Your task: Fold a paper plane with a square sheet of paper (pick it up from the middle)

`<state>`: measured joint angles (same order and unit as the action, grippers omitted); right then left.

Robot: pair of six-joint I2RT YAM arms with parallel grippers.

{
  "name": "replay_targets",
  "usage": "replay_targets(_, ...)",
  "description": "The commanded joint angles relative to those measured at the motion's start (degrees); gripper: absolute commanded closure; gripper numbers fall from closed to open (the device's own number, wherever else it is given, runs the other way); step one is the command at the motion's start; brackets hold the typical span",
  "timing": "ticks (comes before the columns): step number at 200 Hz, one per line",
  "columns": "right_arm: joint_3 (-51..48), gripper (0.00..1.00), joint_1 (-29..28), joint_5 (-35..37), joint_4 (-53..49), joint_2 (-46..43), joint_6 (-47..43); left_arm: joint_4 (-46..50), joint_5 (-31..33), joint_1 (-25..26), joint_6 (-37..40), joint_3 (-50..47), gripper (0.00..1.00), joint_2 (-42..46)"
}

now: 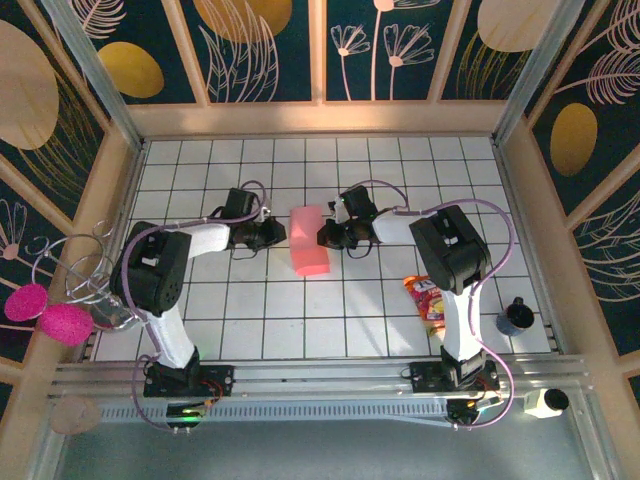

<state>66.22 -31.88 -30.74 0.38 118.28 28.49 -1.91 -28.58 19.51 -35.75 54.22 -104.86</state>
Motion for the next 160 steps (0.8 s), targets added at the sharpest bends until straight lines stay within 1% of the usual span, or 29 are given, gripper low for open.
replay_targets(1,-5.9,1.00,0.2,13.3,-17.3,9.3,-0.6,-3.1,-3.2,3.6,-3.0,2.9,0.87,0.0)
replay_targets(24,-6.0,1.00,0.2,13.1,-17.2,9.5,-0.4,-5.0,-4.1,4.9,-4.2,4.0,0.86,-3.1)
replay_targets(68,-6.1,1.00,0.2,13.7,-17.5,9.7,-0.3,-0.2,0.0,4.8,-1.4,8.3,0.86,-8.7)
replay_targets(93,-6.3,1.00,0.2,15.3,-18.3,9.9,-0.2,1.7,2.8,4.3,-0.7,8.6,0.86,-10.4)
replay_targets(114,-6.4,1.00,0.2,16.7,-19.0,10.3,-0.2,1.9,3.6,2.5,0.0,6.8,0.86,-10.0)
replay_targets(160,-6.8,1.00,0.2,18.6,-19.5,10.7,-0.2,3.9,5.3,-3.6,2.5,3.7,0.86,-7.0)
